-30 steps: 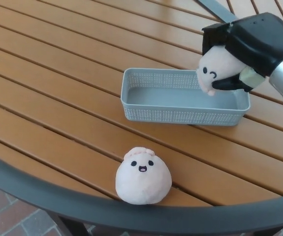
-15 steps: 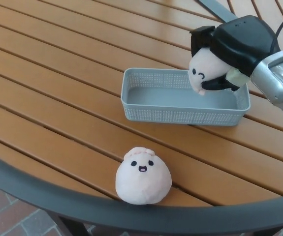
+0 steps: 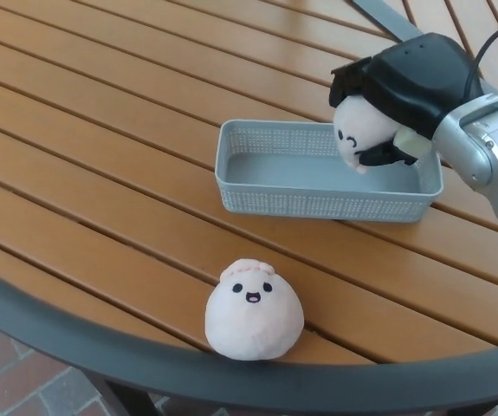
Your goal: The robot walks towards a desk kept outside and uses its right hand to pick up two emotional support dumplings one after the other and puts it in a container kept in front of it on the desk
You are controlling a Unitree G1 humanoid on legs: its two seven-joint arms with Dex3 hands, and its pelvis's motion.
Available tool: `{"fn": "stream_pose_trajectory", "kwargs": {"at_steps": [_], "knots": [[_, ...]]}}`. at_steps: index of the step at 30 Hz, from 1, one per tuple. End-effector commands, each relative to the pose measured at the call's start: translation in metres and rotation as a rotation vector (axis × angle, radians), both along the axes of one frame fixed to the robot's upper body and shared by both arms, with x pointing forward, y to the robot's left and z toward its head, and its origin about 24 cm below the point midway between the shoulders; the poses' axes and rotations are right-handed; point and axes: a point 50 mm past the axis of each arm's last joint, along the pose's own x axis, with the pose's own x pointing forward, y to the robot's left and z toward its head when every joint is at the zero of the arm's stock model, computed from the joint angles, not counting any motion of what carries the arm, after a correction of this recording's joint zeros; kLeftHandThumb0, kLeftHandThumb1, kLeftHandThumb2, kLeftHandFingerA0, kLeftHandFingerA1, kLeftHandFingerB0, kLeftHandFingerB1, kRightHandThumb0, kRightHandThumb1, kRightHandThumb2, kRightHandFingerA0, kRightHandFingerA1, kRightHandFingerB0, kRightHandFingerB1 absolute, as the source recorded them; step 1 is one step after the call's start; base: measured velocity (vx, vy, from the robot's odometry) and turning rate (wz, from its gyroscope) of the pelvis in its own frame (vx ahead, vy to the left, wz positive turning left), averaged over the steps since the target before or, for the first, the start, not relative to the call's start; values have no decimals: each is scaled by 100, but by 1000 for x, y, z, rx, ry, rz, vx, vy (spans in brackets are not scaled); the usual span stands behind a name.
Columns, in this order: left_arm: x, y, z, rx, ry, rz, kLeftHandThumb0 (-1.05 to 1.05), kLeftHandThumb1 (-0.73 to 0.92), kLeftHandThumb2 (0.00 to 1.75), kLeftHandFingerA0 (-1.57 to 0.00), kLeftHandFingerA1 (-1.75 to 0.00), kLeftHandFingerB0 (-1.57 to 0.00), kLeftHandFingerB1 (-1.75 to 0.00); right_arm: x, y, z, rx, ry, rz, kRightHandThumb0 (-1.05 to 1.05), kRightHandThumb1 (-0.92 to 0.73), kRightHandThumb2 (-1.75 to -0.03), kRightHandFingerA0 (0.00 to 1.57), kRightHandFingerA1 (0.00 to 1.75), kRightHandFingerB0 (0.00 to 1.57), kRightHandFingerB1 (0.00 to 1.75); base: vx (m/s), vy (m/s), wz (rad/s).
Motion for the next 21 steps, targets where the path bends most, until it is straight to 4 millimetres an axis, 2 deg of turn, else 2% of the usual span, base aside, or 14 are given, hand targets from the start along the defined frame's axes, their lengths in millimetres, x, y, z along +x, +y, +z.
{"fn": "stream_pose_trajectory", "kwargs": {"at_steps": [1, 2, 4, 5, 8, 9, 10, 11, 13, 14, 15, 16, 18, 21], "knots": [[3, 2, 4, 21, -47, -12, -34, 53, 56, -84, -68, -82, -53, 1, -14, -9, -106, 116, -95, -27, -64, -64, 81, 133, 76, 56, 0, 0, 0], [4, 2, 4, 21, -46, -14, -34, 52, 56, -83, -68, -82, -53, 1, -17, -12, -142, 146, -114, -33, -69, -63, 66, 79, 62, 43, 0, 0, 0], [4, 2, 4, 18, -46, -13, -34, 52, 56, -83, -68, -82, -53, 2, -20, -15, -181, 171, -133, -33, -69, -63, 66, 79, 62, 43, 0, 0, 0], [4, 2, 4, 25, -42, -16, -35, 52, 56, -84, -69, -83, -53, 2, -21, -16, -205, 195, -152, -35, -68, -62, 55, 57, 54, 38, 0, 0, 0], [3, 2, 4, 28, -35, -14, -36, 51, 56, -84, -69, -84, -53, 2, -21, -17, -229, 218, -170, -36, -70, -61, 47, 52, 51, 36, 0, 0, 0], [3, 2, 4, 32, -28, -24, -35, 52, 56, -83, -66, -81, -52, 2, -21, -17, -253, 219, -182, -41, -68, -61, 24, 49, 40, 36, 0, 0, 0], [3, 2, 4, 33, -26, -27, -35, 52, 56, -83, -66, -81, -52, 2, -21, -17, -259, 219, -185, -41, -68, -61, 24, 49, 40, 36, 0, 0, 0], [3, 2, 4, 29, -36, -26, -35, 53, 56, -84, -66, -82, -53, 2, -21, -17, -262, 204, -186, -47, -65, -60, 12, 44, 31, 34, 0, 0, 0], [3, 2, 4, 21, -51, -22, -35, 53, 56, -84, -66, -82, -53, 2, -22, -17, -262, 182, -187, -47, -65, -60, 12, 44, 31, 34, 0, 0, 0], [4, 2, 4, 24, -46, -23, -37, 53, 56, -83, -64, -83, -52, 2, -22, -17, -253, 189, -194, -68, -66, -60, 0, 0, 10, 28, 0, 0, 0], [4, 2, 4, 28, -41, -24, -37, 53, 56, -83, -64, -83, -52, 1, -21, -16, -242, 197, -202, -68, -66, -60, 0, 0, 10, 28, 0, 0, 0], [4, 2, 4, 28, -39, -24, -36, 52, 56, -83, -66, -83, -52, 1, -21, -15, -231, 206, -206, -100, -62, -90, 0, 1, 8, 8, 0, 0, 0], [2, 2, 4, 25, -38, -18, -35, 52, 56, -84, -68, -84, -53, 0, -20, -15, -220, 217, -208, -97, -63, -95, 0, 10, 0, 7, 0, 0, 0], [-1, 1, 3, 14, -40, -18, -36, 53, 56, -83, -68, -83, -53, -2, -18, -17, -234, 217, -208, -105, -67, -98, 0, 11, 3, 2, 0, 0, 0]]}}
